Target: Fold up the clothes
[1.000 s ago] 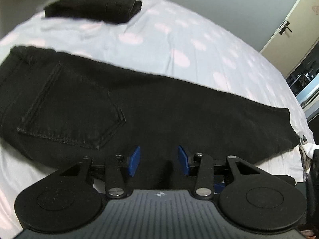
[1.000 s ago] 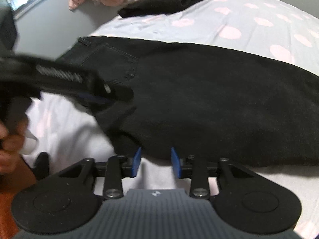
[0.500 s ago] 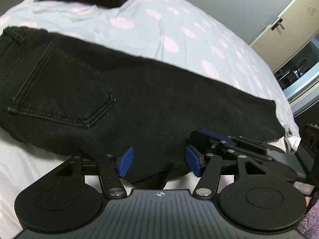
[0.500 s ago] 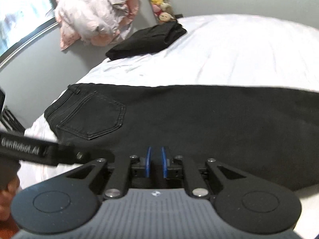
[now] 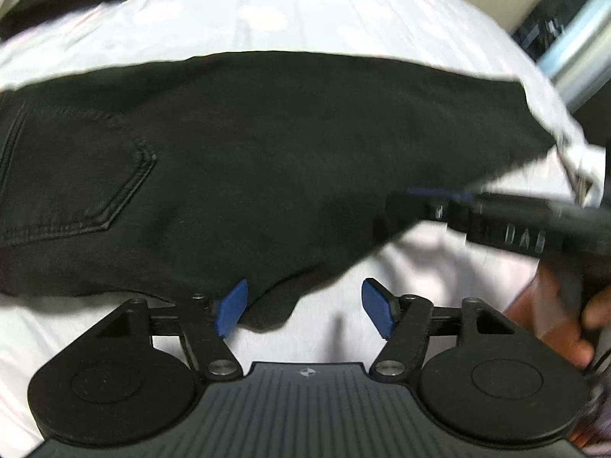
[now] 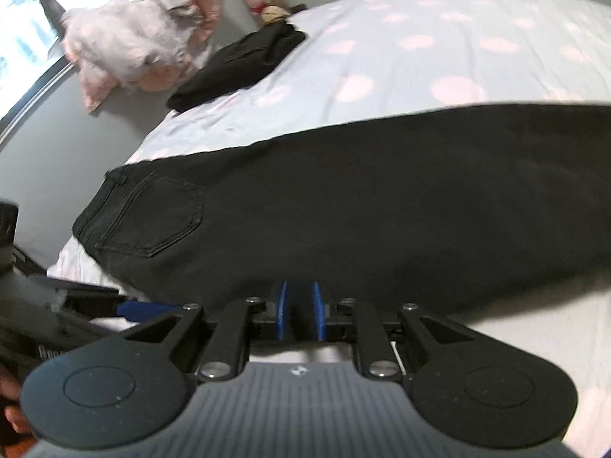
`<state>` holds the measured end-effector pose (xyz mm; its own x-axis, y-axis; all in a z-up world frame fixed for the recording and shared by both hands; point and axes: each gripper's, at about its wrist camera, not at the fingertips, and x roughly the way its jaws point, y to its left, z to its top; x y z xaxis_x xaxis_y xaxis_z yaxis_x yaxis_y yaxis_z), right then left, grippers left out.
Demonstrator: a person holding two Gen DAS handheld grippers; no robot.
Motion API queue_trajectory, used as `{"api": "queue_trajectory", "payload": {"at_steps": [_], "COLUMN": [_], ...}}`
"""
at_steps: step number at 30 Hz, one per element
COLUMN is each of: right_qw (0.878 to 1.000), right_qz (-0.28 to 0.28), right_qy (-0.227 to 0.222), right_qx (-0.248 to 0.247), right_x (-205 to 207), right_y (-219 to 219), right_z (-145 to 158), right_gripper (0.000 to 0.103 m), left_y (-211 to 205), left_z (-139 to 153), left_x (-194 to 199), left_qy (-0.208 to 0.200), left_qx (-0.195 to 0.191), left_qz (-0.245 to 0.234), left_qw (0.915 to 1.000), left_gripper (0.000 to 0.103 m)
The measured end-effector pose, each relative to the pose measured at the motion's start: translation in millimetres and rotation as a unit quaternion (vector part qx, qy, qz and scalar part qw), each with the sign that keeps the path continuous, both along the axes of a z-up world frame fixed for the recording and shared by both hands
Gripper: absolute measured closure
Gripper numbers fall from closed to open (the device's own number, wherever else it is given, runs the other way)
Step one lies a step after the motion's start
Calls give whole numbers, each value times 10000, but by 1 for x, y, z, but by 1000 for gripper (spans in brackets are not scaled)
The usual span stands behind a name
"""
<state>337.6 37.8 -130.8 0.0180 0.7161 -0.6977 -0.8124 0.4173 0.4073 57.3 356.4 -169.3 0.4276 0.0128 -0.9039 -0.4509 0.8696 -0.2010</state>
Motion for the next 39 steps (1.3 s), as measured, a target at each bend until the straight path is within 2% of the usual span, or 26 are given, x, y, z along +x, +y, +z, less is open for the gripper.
{"api": "queue_trajectory", "payload": {"at_steps": [2,5,7,8,13,15,16,17,18,21,23,25,29,31,33,35,37,39], "right_qw": [10000,10000,9999,9999,9997,9996,9995,9995,9994,9988,9965,9909,9731,9640,9558,9421,9229,9139], "right_qz": [-53,-10,26,42,49,32,23,20,31,247,612,1013,1716,2025,2276,2548,2776,2938], "right_qy": [45,-19,-97,-127,-205,-235,-250,-270,-290,-391,-568,-883,-1526,-1712,-1841,-2156,-2651,-2784], "right_qx": [16,-1,-7,-16,-100,-147,-170,-185,-191,-144,-68,-53,-175,-223,-276,-327,-293,-319], "right_x": [1,-2,-4,-5,-7,-7,-8,-9,-10,-19,-30,-45,-74,-83,-89,-96,-106,-109], "right_y": [-5,-9,-10,-11,-13,-13,-14,-14,-15,-20,-21,-19,-3,8,20,33,42,51], "right_z": [1,3,4,4,3,2,2,2,3,8,11,13,12,11,7,3,-3,-10], "right_gripper": [79,78,76,76,75,74,74,74,74,74,73,69,66,56,52,52,52,53], "left_y": [-6,-12,-11,-9,3,8,12,17,22,38,42,41,40,41,43,45,48,50], "left_z": [-2,-5,-4,-4,-17,-17,-15,-12,-9,1,10,18,19,22,25,24,22,20], "left_x": [4,5,7,7,15,14,10,6,1,-15,-21,-24,-28,-30,-32,-32,-31,-31], "left_qy": [183,304,332,332,380,284,195,101,-57,-628,-974,-1182,-1260,-1304,-1349,-1388,-1476,-1497], "left_qx": [90,25,273,309,9,-58,-68,-58,-92,-230,-208,-91,-125,-173,-241,-305,-417,-490], "left_qz": [-193,-360,-206,-96,112,229,330,454,603,1020,1125,1126,1133,1148,1183,1224,1229,1213], "left_qw": [9996,9989,9989,9989,9992,9993,9992,9989,9981,9925,9887,9865,9855,9846,9835,9823,9805,9800], "left_gripper": [24,24,26,31,31,33,42,58,67,78,89,91,92,92,93,98,99,99]}}
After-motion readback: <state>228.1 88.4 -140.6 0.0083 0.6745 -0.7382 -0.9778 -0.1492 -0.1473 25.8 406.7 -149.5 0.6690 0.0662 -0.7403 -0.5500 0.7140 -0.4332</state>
